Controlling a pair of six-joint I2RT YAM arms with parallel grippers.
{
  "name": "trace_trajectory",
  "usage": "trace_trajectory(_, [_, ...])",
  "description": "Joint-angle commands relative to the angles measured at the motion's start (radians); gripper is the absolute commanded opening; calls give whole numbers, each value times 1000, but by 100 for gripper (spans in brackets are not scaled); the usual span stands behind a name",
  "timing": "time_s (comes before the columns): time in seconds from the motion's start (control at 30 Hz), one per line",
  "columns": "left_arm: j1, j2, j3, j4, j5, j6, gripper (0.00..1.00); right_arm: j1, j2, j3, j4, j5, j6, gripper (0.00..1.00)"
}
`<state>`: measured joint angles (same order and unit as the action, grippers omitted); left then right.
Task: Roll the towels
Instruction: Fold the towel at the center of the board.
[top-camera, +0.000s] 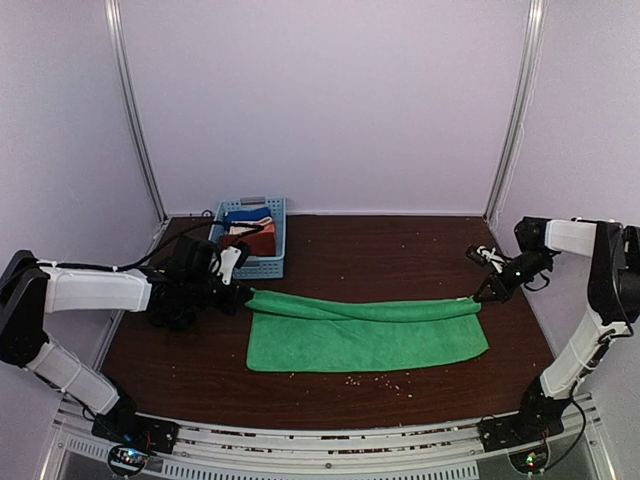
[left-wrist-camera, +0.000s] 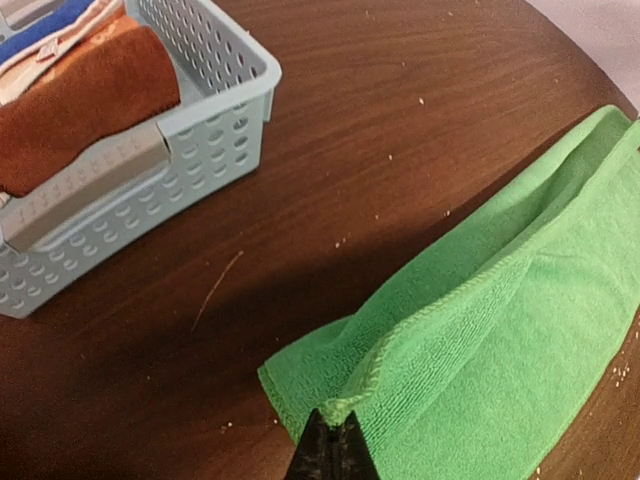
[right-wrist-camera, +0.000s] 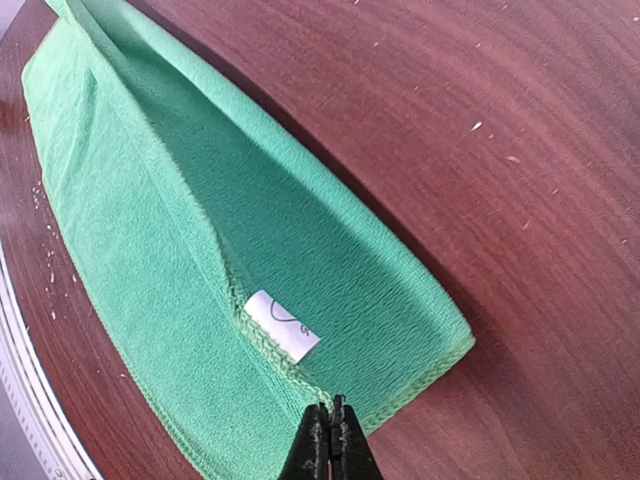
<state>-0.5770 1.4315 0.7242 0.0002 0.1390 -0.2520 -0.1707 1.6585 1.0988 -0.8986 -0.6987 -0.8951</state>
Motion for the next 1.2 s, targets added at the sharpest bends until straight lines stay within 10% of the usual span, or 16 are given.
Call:
trace_trajectory(0.0, [-3, -31, -42, -12, 33, -17, 0, -7, -11, -9, -22, 4, -43, 0])
trace_trajectory(1.17, [-68, -2, -73, -69, 49, -38, 0, -124, -59, -144, -185, 1, -361, 0])
